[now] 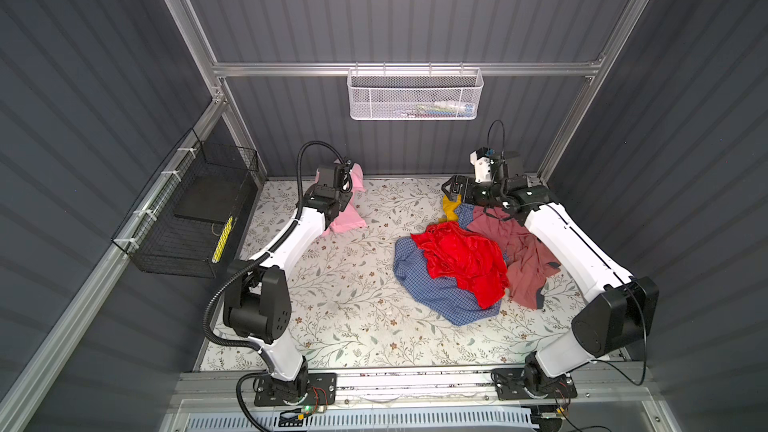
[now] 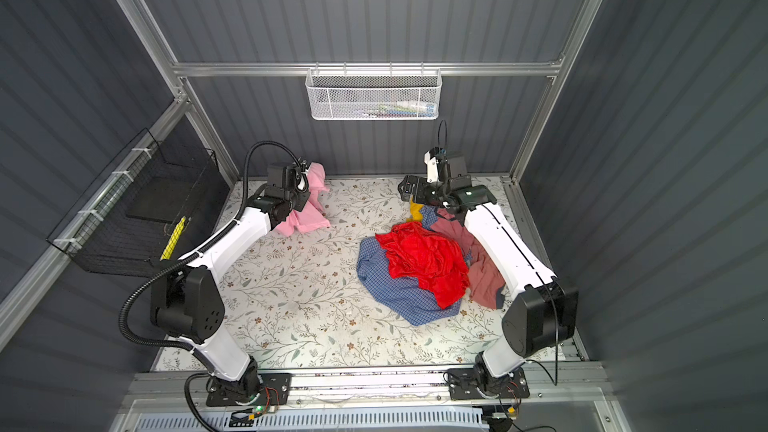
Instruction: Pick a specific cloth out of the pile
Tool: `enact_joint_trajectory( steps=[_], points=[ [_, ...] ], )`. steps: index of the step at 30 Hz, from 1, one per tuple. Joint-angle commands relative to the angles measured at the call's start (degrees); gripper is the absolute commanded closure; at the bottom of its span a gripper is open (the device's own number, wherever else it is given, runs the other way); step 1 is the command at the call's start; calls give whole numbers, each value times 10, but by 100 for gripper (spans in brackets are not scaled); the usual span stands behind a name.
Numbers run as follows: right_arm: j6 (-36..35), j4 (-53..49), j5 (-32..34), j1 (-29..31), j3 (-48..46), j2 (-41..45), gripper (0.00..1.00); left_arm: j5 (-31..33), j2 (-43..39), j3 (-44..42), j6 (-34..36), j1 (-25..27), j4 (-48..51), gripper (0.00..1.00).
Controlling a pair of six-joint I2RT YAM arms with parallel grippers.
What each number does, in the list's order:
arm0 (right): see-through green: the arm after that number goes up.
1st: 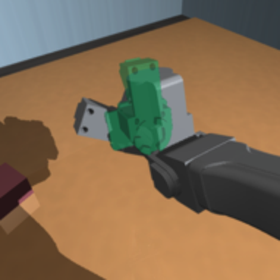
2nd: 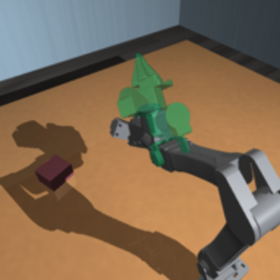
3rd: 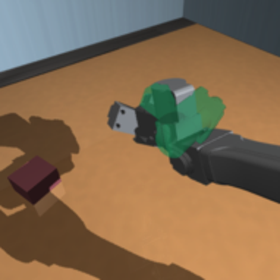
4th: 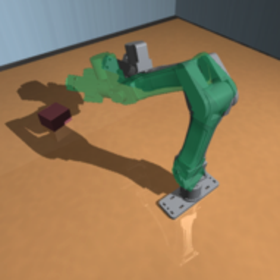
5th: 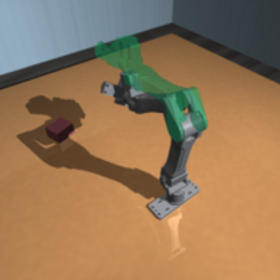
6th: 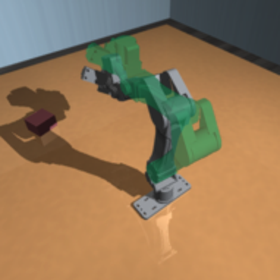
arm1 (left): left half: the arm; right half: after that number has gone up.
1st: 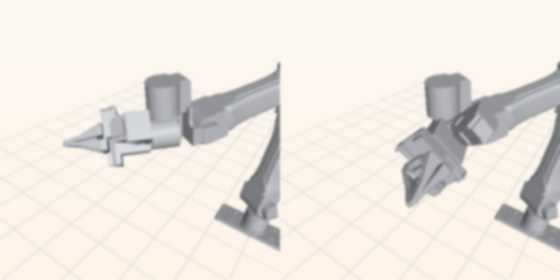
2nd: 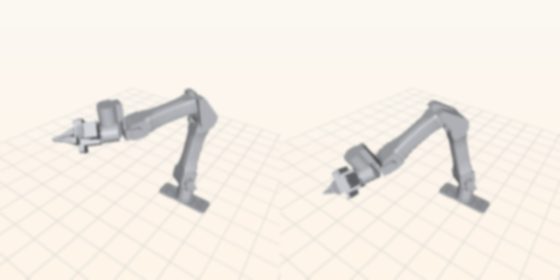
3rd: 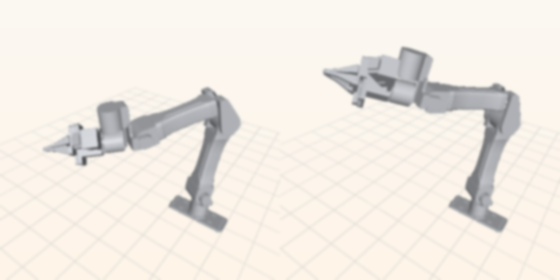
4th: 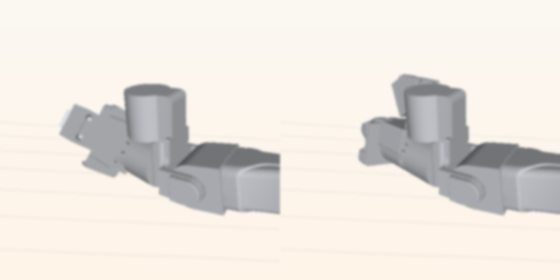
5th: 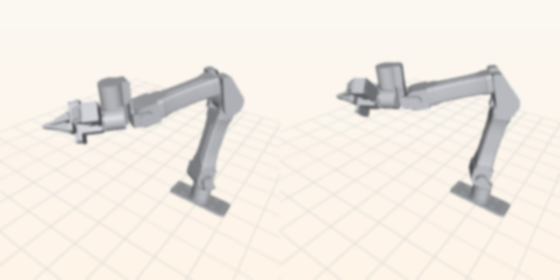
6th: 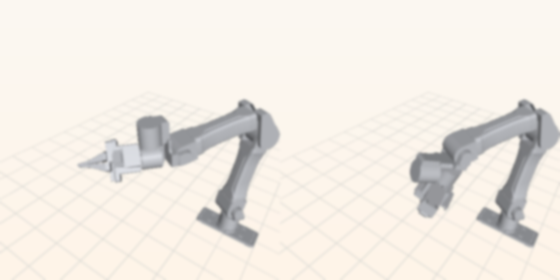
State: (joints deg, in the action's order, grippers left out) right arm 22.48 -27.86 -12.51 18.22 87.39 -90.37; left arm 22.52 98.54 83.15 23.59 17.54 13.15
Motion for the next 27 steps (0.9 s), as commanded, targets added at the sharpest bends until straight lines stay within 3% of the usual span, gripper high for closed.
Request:
enact_joint_trajectory(
  steps=[1, 9, 17, 27],
  points=[
    [-2, 6, -7, 3, 5, 3, 1, 9, 17, 45, 72, 1, -58, 100],
    [-4, 5, -1, 3, -2, 14, 1, -73, 68, 26, 142, -5, -173, 100],
    [-13, 0, 19, 3, -20, 32, 1, -145, 100, -46, 181, -16, -161, 100],
    [-13, 2, 22, 3, -34, 35, 1, -126, 124, -135, 171, -25, -153, 100]
  ],
)
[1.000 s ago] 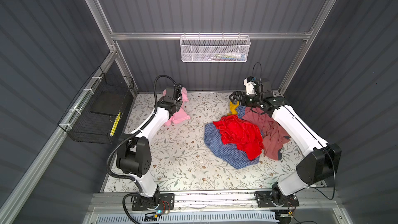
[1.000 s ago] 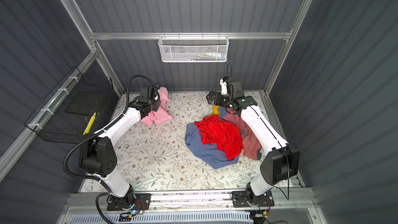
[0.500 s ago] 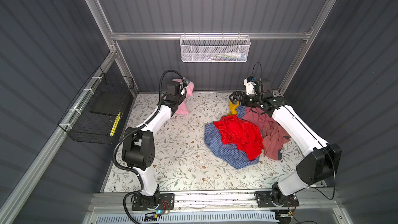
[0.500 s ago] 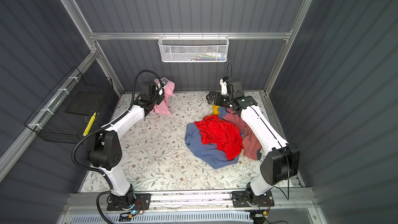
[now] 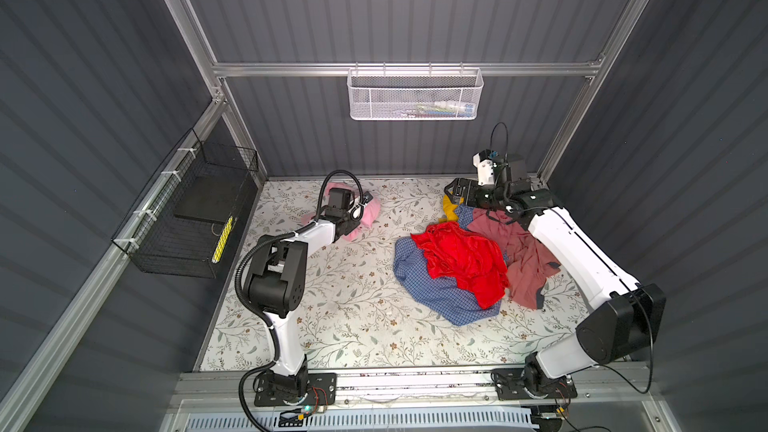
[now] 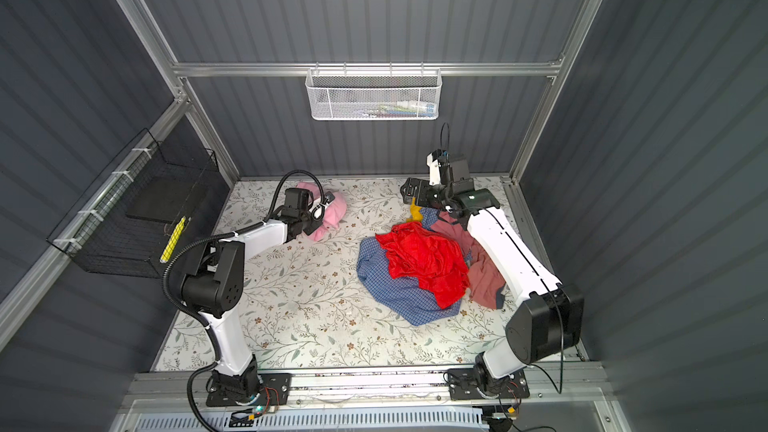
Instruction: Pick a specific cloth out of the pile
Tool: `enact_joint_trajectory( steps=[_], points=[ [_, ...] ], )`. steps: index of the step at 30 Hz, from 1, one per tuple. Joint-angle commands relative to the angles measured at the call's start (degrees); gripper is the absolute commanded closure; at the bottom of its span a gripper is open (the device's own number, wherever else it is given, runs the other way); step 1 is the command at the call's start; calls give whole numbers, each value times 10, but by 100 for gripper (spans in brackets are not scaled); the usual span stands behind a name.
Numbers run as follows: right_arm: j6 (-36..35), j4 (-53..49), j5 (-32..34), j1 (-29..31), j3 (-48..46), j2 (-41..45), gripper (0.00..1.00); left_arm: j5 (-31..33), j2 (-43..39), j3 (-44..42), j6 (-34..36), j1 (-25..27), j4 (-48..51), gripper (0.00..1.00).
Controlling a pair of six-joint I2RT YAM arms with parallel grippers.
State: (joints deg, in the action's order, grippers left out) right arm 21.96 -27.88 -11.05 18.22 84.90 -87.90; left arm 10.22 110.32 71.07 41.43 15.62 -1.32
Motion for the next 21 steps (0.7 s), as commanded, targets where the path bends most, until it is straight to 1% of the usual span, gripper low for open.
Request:
enact_joint_trajectory(
  steps=[1, 3, 6, 9, 13, 17, 21],
  points=[
    [-8, 2, 8, 3, -11, 11, 1, 0, 9, -18, -11, -6, -4, 100],
    [-8, 2, 8, 3, -12, 10, 1, 8, 23, -9, -20, -7, 23, 100],
    [-7, 2, 7, 3, -11, 7, 1, 8, 41, 16, -56, -12, 68, 100],
    [-6, 3, 7, 3, -12, 6, 1, -9, 42, 22, -84, -16, 74, 100],
    [-9, 2, 12, 3, -14, 7, 1, -23, 47, 24, -102, -16, 93, 99],
    [-16, 1, 18, 1, -22, 8, 1, -49, 42, 25, -126, -20, 112, 92],
    [-27, -2, 30, -4, -29, 11, 1, -65, 15, 2, -138, -20, 92, 76]
  ],
)
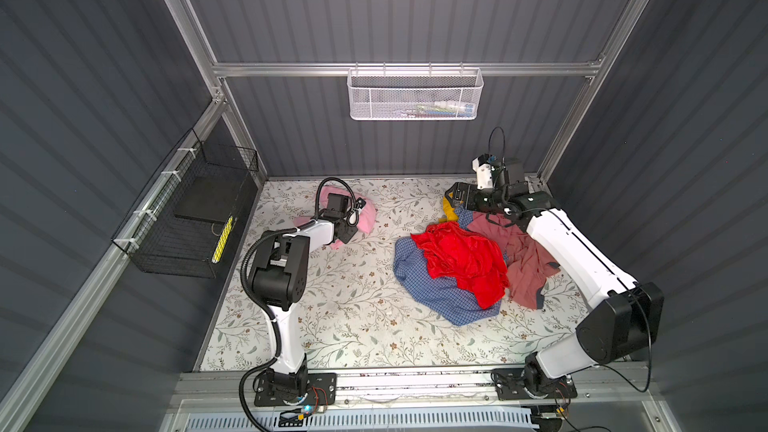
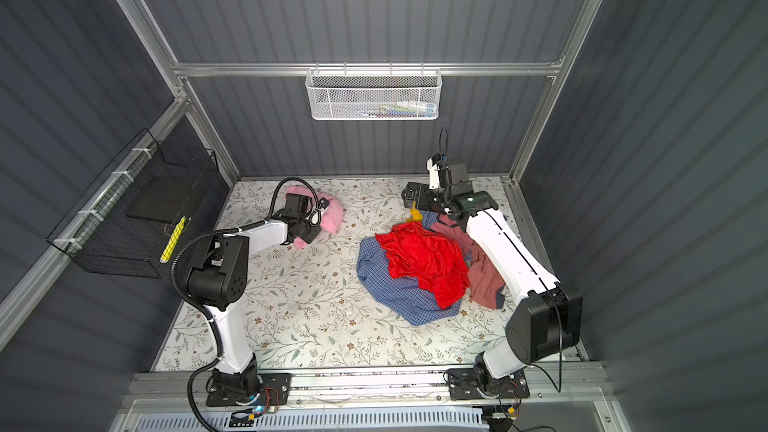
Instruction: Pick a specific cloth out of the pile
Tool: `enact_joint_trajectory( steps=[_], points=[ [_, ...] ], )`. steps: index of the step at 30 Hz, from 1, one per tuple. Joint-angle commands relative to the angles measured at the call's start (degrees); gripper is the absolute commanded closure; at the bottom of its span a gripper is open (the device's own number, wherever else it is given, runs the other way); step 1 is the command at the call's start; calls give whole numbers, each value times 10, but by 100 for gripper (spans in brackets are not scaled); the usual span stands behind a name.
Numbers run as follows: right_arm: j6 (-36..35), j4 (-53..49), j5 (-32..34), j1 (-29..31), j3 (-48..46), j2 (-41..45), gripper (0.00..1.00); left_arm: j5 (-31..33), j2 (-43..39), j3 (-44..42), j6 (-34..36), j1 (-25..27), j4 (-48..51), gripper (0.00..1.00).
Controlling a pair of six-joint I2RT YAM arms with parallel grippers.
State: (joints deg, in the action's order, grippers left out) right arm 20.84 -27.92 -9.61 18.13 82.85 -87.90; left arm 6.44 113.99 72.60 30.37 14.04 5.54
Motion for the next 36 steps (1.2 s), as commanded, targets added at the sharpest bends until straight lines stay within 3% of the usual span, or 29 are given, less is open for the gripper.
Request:
enact_joint_trajectory(
  steps=[1, 5, 9, 13, 15, 23, 36],
  points=[
    [-19, -2, 17, -4, -9, 12, 1, -30, -26, -16, -27, -4, 22, 73],
    [-34, -2, 23, -12, -21, 23, 1, -35, -43, -29, -30, -4, 18, 59],
    [-55, 3, 38, -21, -39, 42, 1, -20, -60, -47, -43, -4, -1, 32],
    [-73, 17, 42, -35, -66, 69, 1, -7, -84, -57, -61, -4, -16, 18],
    [-84, 31, 42, -47, -85, 86, 1, 5, -100, -64, -81, -4, -31, 0],
    [-166, 93, 42, -104, -177, 166, 1, 21, -181, -100, -158, -4, -55, 0],
    [-226, 338, 64, -239, -440, 295, 1, 74, -314, -238, -307, -12, -114, 0]
  ],
)
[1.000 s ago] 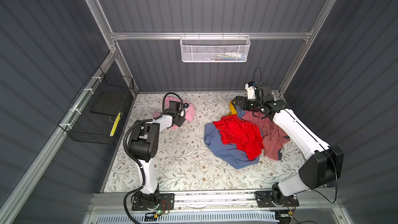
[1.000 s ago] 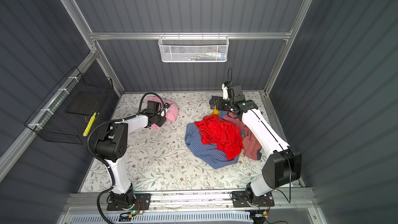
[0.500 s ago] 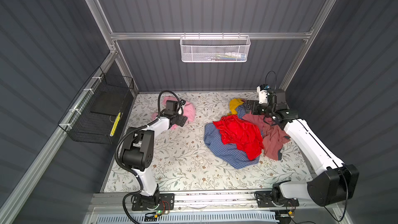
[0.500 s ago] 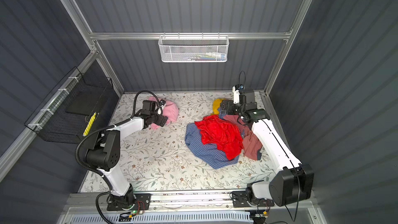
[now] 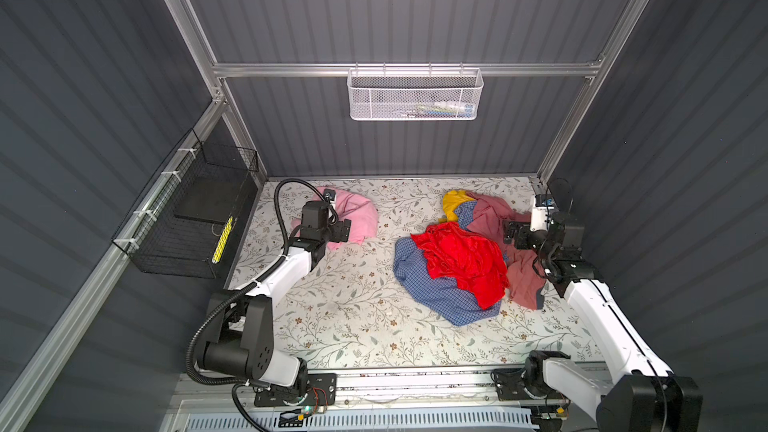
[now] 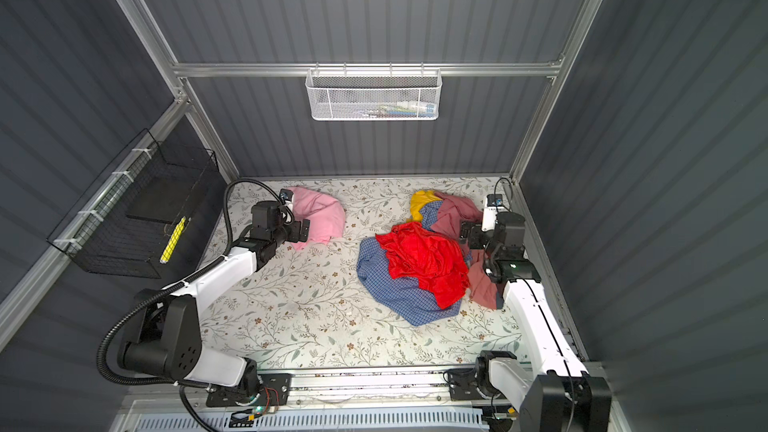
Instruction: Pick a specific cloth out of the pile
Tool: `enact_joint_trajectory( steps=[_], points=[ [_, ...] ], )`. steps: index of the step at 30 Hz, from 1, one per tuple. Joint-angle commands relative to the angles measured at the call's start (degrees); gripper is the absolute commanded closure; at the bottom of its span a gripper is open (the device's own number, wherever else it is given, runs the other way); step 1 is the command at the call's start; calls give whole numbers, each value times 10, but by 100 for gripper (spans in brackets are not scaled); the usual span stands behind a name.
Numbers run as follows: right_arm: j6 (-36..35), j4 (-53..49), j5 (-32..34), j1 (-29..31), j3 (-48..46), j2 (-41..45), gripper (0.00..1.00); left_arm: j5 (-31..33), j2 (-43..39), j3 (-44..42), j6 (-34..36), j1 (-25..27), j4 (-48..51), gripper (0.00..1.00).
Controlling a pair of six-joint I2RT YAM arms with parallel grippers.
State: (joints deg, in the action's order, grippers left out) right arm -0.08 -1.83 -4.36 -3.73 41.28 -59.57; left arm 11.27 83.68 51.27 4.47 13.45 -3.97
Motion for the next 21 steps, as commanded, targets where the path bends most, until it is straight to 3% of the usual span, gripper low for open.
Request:
enact_joint_trajectory(
  steps=[1, 11, 17, 21],
  points=[
    [-17, 88, 10, -31, -38, 15, 1, 27, -15, -33, -58, -10, -25, 0],
    [31, 243, -43, -58, -158, 22, 1, 116, -41, -114, -163, -48, -116, 0],
    [63, 468, -47, -57, -253, -74, 1, 154, -19, -127, -162, -49, -143, 0],
    [77, 541, -28, -56, -266, -127, 1, 161, -36, -147, -162, -49, -152, 0]
  ],
)
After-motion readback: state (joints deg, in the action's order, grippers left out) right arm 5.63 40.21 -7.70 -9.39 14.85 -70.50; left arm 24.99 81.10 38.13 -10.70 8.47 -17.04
